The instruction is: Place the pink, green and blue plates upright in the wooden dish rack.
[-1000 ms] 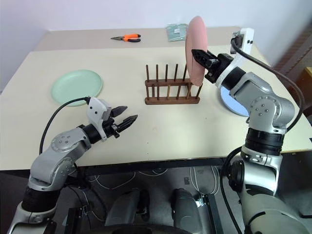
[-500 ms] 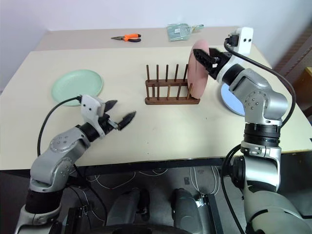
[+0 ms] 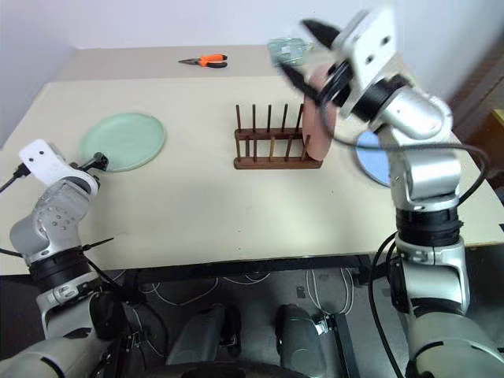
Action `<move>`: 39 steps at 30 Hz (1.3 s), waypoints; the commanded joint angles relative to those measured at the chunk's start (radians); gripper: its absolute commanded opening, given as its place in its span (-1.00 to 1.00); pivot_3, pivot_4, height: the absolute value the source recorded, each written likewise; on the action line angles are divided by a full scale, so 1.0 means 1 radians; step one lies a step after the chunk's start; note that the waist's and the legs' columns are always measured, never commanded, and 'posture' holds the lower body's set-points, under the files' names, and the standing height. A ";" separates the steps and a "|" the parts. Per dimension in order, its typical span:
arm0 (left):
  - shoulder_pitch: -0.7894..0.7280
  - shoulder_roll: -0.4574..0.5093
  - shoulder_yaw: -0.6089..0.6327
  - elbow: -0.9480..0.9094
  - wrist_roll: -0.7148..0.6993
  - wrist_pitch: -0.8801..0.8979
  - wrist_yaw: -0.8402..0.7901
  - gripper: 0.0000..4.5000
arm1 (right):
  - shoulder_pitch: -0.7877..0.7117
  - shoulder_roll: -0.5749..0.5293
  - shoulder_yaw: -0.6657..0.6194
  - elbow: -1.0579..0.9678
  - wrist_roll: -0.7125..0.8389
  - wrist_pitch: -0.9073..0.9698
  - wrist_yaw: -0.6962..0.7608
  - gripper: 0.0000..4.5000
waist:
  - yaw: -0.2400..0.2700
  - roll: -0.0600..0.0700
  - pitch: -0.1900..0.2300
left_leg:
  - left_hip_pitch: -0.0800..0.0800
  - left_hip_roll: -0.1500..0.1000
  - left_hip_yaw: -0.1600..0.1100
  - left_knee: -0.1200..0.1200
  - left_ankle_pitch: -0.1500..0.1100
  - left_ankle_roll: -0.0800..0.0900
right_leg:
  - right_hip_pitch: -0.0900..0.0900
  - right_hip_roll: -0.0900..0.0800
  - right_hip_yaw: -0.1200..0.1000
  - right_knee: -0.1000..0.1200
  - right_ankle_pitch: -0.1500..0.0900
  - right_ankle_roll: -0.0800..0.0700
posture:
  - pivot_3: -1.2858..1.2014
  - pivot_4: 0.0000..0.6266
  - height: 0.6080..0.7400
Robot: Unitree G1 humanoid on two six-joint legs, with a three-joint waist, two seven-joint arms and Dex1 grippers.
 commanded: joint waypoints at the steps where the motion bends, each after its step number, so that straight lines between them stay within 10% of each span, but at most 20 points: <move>1: -0.087 0.029 0.027 0.108 -0.027 0.024 0.007 1.00 | 0.074 0.010 0.109 -0.107 -0.033 0.010 0.049 0.98 | 0.009 -0.001 -0.001 | 0.000 0.000 0.000 0.000 0.000 0.000 | 0.000 0.000 0.000 0.000 0.000 0.000 | 0.03 -0.52 1.00; 6: -0.193 0.017 0.084 0.290 -0.082 0.007 0.008 0.78 | 0.154 0.019 0.217 -0.116 -0.148 -0.065 0.065 1.00 | 0.010 -0.002 0.000 | 0.000 -0.003 0.000 0.000 -0.001 0.000 | 0.000 -0.002 0.000 -0.001 0.001 0.001 | 0.03 -0.52 1.00; 14: -0.204 0.008 0.064 0.271 -0.106 -0.043 -0.023 -0.99 | 0.184 0.030 0.232 -0.098 -0.256 -0.113 0.046 1.00 | 0.005 -0.002 0.000 | 0.001 -0.002 0.000 0.000 0.000 -0.001 | 0.000 -0.001 0.000 -0.001 0.001 0.001 | 0.03 -0.52 1.00; 23: -0.097 0.036 -0.324 -0.371 -0.149 -0.043 -0.294 -0.99 | 0.058 0.023 0.257 0.046 -0.450 -0.219 -0.011 1.00 | 0.004 -0.004 0.002 | 0.001 -0.002 0.000 -0.001 0.000 -0.002 | 0.000 -0.002 0.000 -0.001 0.001 0.001 | 0.03 -0.52 1.00; 33: -0.173 -0.096 -0.279 -0.529 -0.341 0.207 -0.118 -0.99 | -0.066 0.040 0.300 0.279 -0.712 -0.459 -0.174 1.00 | -0.018 -0.004 0.002 | 0.002 -0.001 0.000 -0.001 0.001 -0.002 | 0.001 0.001 0.001 0.000 0.001 0.001 | 0.03 -0.52 1.00; 39: -0.202 -0.136 -0.216 -0.528 -0.442 0.259 -0.044 -1.00 | -0.069 0.038 0.293 0.327 -0.770 -0.534 -0.215 0.01 | -0.016 -0.004 0.002 | 0.002 -0.001 0.000 -0.001 0.001 -0.002 | 0.001 0.000 0.001 -0.001 0.001 0.001 | 0.03 -0.52 1.00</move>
